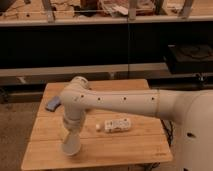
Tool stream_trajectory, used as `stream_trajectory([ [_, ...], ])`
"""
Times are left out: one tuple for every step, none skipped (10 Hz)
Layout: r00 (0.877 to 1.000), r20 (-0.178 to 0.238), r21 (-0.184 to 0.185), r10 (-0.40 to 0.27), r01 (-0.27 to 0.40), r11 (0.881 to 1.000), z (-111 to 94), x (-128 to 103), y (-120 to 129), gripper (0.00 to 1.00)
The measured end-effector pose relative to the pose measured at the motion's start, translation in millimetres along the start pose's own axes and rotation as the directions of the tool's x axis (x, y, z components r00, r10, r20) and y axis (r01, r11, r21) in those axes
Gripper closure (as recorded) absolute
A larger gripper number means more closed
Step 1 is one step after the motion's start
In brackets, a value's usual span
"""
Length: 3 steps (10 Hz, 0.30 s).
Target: Place the ceramic cup over the eraser
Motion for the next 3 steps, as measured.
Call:
stream_trajectory([
  [1.0, 0.001, 0.0, 0.0, 0.0, 1.0, 0.1, 0.3, 0.1, 0.29],
  [1.0, 0.001, 0.001, 0.0, 0.0, 1.0, 0.5, 1.2, 0.0, 0.29],
  [1.0, 0.002, 0.0, -0.003, 0.003, 1.0, 0.2, 2.3, -0.2, 0.29],
])
